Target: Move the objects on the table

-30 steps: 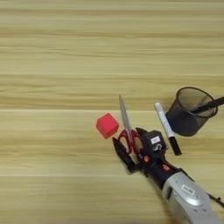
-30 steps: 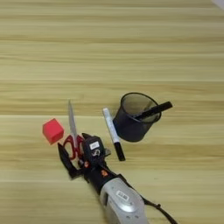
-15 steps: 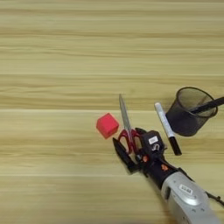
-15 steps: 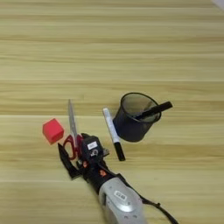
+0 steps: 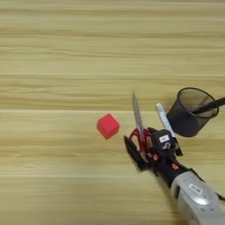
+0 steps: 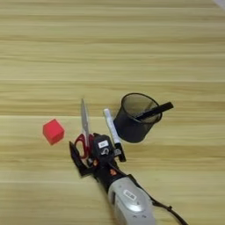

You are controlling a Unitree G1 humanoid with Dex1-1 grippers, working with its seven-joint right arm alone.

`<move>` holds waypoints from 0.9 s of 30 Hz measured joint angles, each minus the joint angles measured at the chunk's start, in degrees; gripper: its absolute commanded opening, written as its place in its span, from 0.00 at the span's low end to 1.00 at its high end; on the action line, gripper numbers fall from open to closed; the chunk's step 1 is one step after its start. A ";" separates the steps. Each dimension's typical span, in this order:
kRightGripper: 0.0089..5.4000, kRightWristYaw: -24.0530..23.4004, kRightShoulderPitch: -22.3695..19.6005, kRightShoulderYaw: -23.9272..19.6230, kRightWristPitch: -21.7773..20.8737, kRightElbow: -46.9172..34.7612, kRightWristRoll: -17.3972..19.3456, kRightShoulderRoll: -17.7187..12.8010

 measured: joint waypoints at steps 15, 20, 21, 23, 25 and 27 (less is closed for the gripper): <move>1.00 0.67 0.71 0.03 -1.65 -0.11 0.35 0.20; 1.00 0.79 1.44 0.09 -2.65 -0.44 0.60 0.42; 1.00 0.80 1.49 0.10 -2.68 -0.44 0.69 0.43; 1.00 0.83 1.60 0.11 -2.81 -0.45 0.80 0.43; 1.00 0.83 1.65 0.12 -2.88 -0.45 0.83 0.43; 1.00 0.82 1.71 0.13 -2.95 -0.48 0.84 0.43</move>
